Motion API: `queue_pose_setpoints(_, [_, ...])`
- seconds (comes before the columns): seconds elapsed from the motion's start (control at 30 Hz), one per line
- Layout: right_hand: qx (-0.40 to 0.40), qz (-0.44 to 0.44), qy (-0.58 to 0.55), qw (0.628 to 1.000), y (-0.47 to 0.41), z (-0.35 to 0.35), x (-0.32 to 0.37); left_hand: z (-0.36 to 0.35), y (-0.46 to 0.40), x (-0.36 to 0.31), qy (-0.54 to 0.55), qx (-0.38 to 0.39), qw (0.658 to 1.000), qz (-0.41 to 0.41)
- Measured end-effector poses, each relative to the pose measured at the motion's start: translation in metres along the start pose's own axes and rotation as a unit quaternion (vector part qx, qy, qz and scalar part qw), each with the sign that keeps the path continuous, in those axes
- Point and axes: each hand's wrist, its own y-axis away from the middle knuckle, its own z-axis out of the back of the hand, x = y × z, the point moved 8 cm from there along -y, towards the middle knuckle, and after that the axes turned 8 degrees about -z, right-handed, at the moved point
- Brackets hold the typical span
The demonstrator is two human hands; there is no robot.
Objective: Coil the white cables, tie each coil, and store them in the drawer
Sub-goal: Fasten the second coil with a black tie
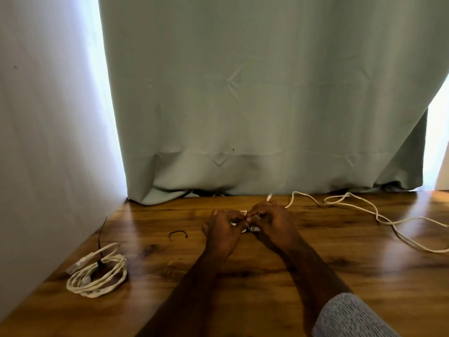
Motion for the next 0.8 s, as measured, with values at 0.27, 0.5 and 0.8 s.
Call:
queue_pose_setpoints(0.27, [-0.009,0.007,0.013,1.0,0.005,-0.004,0.003,0.0,0.003,0.005,0.05,0.005,0.999,-0.008])
queue_pose_setpoints(0.5, [-0.079,0.062,0.048,0.994,0.008,-0.001,0.023,0.061,0.014,-0.014,0.029,-0.035,0.997,-0.06])
queue_pose_setpoints(0.8, [-0.013,0.167,0.095,0.981,0.036,-0.061,0.119,0.2,0.016,0.002,-0.073,-0.066,0.992,-0.073])
